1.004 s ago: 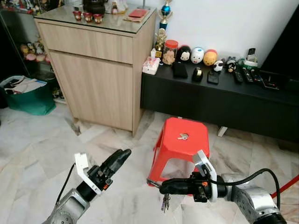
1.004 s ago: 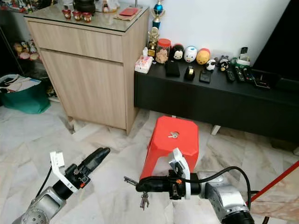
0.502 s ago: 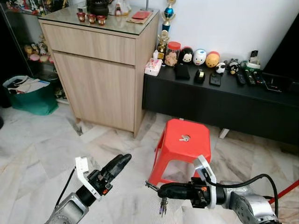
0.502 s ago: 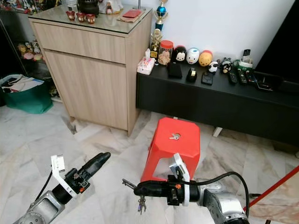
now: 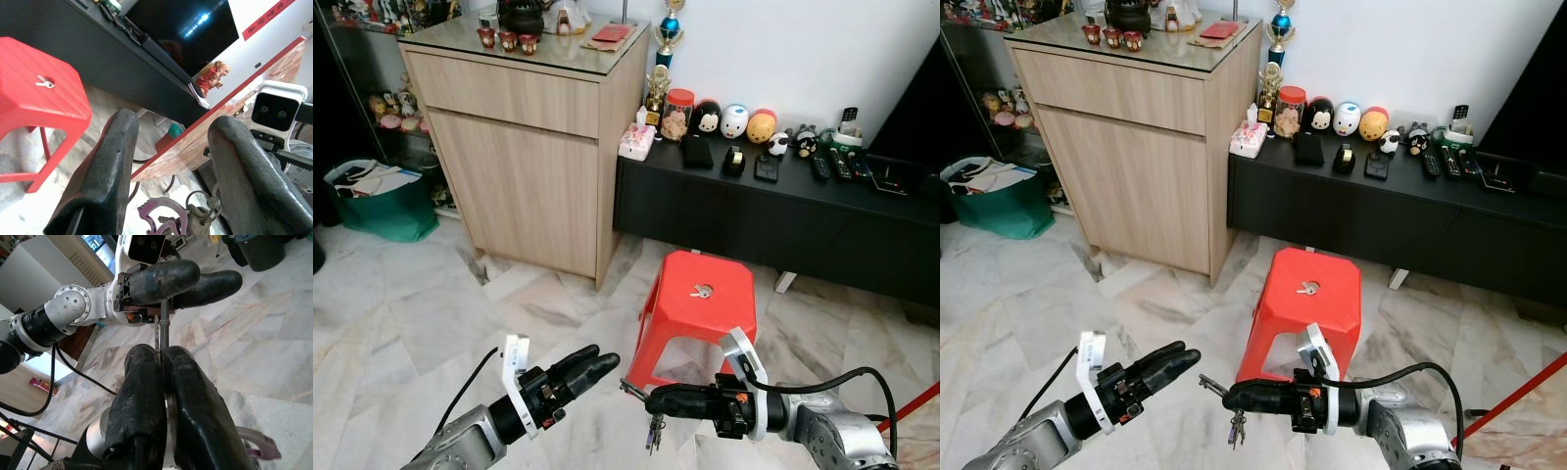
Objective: Hang keys on a hook
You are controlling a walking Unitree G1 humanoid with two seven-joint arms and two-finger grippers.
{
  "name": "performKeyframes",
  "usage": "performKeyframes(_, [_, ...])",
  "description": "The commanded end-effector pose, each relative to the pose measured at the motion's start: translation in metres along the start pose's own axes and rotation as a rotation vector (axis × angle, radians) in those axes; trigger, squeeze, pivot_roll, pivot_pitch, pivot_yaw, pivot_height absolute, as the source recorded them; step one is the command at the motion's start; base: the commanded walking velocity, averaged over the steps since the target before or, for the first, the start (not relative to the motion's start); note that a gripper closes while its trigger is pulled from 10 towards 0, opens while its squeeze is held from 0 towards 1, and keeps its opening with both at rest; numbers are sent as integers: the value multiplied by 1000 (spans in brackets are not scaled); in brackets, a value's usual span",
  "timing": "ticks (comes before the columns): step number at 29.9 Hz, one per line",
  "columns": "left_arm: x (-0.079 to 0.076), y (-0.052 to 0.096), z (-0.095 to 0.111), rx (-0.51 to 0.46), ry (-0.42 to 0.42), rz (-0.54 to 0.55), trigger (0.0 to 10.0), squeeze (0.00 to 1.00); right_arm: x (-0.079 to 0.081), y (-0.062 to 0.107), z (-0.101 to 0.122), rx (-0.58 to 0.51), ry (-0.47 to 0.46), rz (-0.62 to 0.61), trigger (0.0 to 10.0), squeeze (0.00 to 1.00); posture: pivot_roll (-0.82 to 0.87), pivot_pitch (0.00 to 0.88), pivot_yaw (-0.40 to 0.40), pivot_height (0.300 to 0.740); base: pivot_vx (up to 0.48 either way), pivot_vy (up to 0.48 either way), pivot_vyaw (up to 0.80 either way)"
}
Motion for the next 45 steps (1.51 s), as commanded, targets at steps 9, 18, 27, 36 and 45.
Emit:
performKeyframes(9, [-4, -8, 8, 4, -32, -34, 10000, 0, -1, 2, -1, -5, -7, -1, 10000, 0, 51, 0, -90, 740, 0, 0, 0])
performKeyframes(18, [-9, -7, 8, 9, -27, -70, 0, 0, -3, 2, -5, 8, -12, -10, 10000, 0, 55, 0, -94, 740, 0, 0, 0])
performKeyframes(27, [-12, -6, 7, 21, -28, -89, 0, 0, -4, 2, -7, 22, -11, -15, 10000, 0, 58, 0, -97, 740, 0, 0, 0])
performKeyframes(36, [-14, -6, 5, 38, -30, -111, 0, 0, -5, 2, -7, 21, -7, -14, 10000, 0, 59, 0, -97, 740, 0, 0, 0])
performKeyframes(45, [12, -2, 19, -104, 8, 38, 10000, 0, -4, 3, -5, 15, -7, -8, 10000, 0, 57, 0, -99, 740, 0, 0, 0])
Point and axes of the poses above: a point about 5 cm out from each wrist's last joint towards the gripper, its own y axis pointing back from the gripper into the wrist, its own z axis along the axis of the wrist's last joint, x = y × z, the point moved 3 cm from there along -y, pointing out of the wrist towards the gripper, and after that the axes turned 6 degrees about -y, right-handed, at the moved point
